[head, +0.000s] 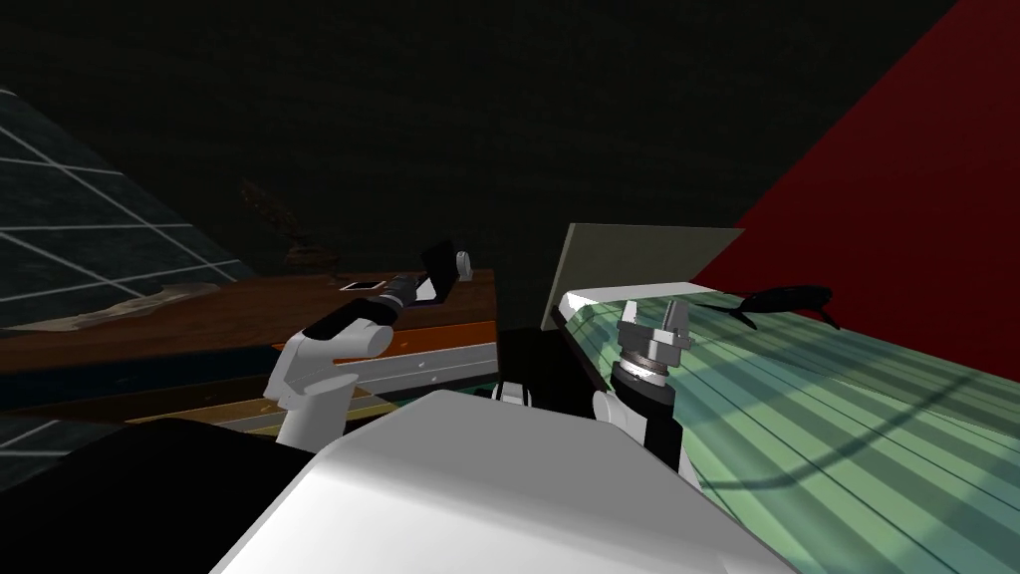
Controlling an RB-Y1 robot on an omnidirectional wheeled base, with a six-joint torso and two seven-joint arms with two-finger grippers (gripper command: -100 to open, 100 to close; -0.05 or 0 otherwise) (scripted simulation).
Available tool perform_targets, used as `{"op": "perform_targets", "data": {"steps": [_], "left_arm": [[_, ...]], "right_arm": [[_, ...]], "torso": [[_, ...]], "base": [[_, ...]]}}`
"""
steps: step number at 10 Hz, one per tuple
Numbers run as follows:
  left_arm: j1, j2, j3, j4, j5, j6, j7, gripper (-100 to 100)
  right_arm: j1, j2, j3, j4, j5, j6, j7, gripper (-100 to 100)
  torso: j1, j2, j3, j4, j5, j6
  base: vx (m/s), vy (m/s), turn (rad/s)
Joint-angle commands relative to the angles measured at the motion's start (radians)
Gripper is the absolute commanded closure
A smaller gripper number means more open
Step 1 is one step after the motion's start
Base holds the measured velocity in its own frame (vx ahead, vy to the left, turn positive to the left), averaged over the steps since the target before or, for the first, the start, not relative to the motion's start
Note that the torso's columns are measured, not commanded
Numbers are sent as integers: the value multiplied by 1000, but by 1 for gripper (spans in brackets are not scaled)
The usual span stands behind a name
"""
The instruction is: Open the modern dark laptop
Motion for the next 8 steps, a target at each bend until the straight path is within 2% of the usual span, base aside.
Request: {"op": "perform_targets", "data": {"steps": [1,7,8], "left_arm": [[18,39,6,-15,-23,20,-43,-100],[63,134,23,-57,-76,72,-146,-100],[56,122,18,-49,-74,63,-134,-100]], "right_arm": [[0,0,0,0,0,0,0,0],[0,0,0,0,0,0,0,0],[0,0,0,0,0,0,0,0]], "torso": [[-2,0,0,0,-1,0],[2,0,0,0,1,0],[2,0,0,0,1,0]], "base": [[4,-47,-90],[16,-49,-74],[12,-12,-22]]}}
